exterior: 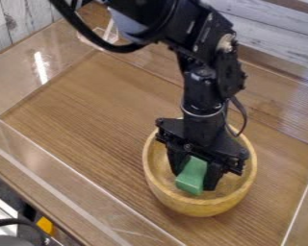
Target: Remove the green block from inside the brown bowl and put it on the table
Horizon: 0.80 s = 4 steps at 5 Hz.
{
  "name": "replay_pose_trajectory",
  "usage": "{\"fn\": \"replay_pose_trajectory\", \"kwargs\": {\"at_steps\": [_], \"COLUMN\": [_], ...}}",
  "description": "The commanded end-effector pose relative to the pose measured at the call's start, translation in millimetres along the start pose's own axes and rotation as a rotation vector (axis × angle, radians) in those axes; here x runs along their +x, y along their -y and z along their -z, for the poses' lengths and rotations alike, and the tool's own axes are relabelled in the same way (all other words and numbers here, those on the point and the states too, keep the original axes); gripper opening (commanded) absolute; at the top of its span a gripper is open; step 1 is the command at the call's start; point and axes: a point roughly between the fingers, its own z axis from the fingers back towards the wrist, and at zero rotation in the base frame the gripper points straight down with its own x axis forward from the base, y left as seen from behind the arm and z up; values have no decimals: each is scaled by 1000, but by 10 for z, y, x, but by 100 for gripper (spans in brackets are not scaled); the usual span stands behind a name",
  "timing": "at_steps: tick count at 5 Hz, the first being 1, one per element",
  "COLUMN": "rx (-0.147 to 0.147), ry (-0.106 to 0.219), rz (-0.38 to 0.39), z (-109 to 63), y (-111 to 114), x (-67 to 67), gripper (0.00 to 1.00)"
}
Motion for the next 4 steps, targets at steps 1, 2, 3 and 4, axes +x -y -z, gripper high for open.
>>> {"fn": "replay_pose_trajectory", "kwargs": {"at_steps": [1, 2, 3, 4], "rx": [-11, -11, -9, -9], "ry": [48, 46, 43, 41], "rz": [-84, -75, -66, -57], "z": [-100, -99, -103, -106], "y": [89, 181, 271, 358], "x": [131, 117, 100, 84], "gripper": [0, 0, 0, 0]}}
